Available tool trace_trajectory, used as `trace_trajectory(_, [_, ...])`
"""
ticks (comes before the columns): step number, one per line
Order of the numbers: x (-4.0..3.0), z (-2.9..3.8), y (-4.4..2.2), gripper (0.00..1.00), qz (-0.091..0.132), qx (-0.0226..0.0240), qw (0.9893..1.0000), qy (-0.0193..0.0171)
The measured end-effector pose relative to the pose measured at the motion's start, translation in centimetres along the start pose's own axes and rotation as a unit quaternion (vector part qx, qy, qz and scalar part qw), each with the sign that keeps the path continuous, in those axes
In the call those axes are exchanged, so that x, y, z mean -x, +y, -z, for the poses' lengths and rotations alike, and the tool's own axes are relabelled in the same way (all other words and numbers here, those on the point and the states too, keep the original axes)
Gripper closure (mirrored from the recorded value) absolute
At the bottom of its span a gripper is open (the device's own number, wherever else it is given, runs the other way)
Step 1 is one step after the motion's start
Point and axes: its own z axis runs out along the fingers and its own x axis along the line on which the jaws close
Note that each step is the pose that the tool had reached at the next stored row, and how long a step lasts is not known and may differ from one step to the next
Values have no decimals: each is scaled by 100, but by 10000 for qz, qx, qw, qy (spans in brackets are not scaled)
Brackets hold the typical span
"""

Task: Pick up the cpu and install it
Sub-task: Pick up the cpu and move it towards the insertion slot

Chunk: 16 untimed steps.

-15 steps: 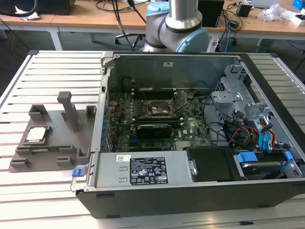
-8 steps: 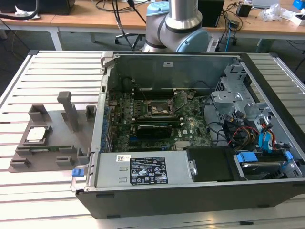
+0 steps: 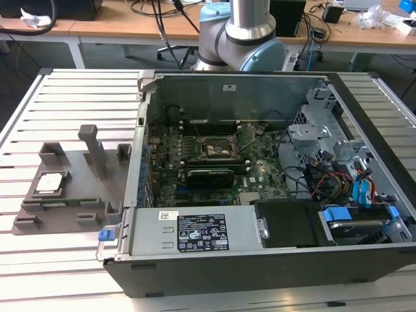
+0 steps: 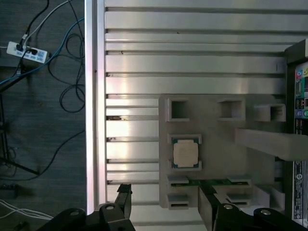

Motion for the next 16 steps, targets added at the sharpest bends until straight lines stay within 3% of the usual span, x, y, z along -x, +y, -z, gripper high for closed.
trace_trajectory(16, [-5, -180, 3, 34, 0, 0, 10000, 0])
